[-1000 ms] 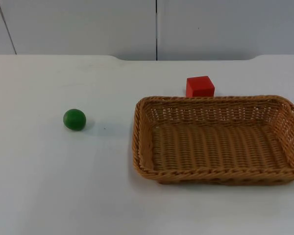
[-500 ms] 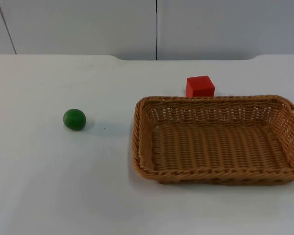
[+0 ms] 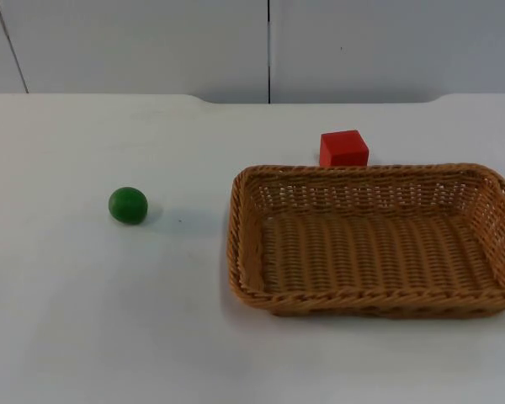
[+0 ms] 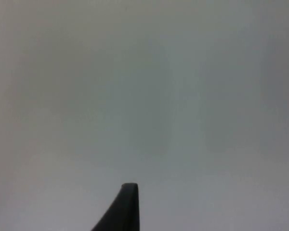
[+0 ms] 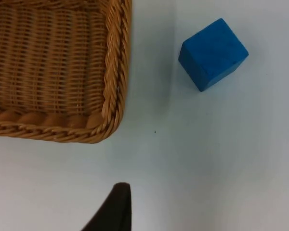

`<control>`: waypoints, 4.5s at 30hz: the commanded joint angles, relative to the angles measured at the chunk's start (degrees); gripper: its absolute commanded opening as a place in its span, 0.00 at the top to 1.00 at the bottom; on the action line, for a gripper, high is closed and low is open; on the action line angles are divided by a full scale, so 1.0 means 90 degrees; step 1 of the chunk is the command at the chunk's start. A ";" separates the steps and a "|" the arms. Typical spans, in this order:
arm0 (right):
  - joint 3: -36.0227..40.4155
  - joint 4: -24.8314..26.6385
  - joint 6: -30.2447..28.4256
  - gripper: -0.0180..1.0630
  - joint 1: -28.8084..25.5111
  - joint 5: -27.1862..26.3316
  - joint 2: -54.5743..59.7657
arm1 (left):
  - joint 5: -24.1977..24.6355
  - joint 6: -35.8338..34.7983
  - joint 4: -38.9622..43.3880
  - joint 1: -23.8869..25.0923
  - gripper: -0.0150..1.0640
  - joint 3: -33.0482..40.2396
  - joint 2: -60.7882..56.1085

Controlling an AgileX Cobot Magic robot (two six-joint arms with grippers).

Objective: Place all geometric objects except the red cube into the basket.

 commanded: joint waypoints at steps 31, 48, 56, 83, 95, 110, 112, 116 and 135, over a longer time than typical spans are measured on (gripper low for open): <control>-0.0053 -0.0045 -0.0038 0.01 -0.0036 -0.0095 0.0000 | 0.0470 0.0188 0.0079 -0.1429 0.01 -0.6162 0.7470; -0.0053 -0.0045 -0.0038 0.01 -0.0036 -0.0119 0.0000 | 0.0240 -0.0114 0.0032 -0.1429 0.21 -0.6351 0.8213; -0.0053 -0.0045 -0.0038 0.01 -0.0036 -0.0119 0.0000 | 0.0699 -0.0557 0.0032 -0.1429 0.99 -0.6530 0.8164; -0.0053 -0.0045 -0.0038 0.01 -0.0036 -0.0076 0.0000 | 0.2455 0.0610 0.0580 -0.1853 0.99 -0.6561 0.5383; -0.0053 -0.0045 -0.0038 0.01 -0.0036 -0.0099 0.0000 | 0.0898 0.0698 0.0601 -0.3885 0.99 -0.6476 0.6107; -0.0053 -0.0021 -0.0038 0.01 -0.0036 -0.0125 0.0000 | -0.0080 0.0748 0.0466 -0.4600 0.95 -0.6476 0.7731; -0.0053 -0.0021 -0.0038 0.01 -0.0036 -0.0125 0.0000 | -0.0066 0.0748 0.0466 -0.4600 0.91 -0.6476 0.7799; -0.0053 0.0011 -0.0038 0.01 -0.0036 -0.0095 0.0000 | -0.0004 0.0735 0.0202 -0.4600 0.56 -0.6476 0.7941; -0.0053 0.0011 -0.0038 0.01 -0.0036 -0.0070 0.0000 | 0.1238 0.0657 -0.0123 -0.4573 0.01 -0.6476 0.6954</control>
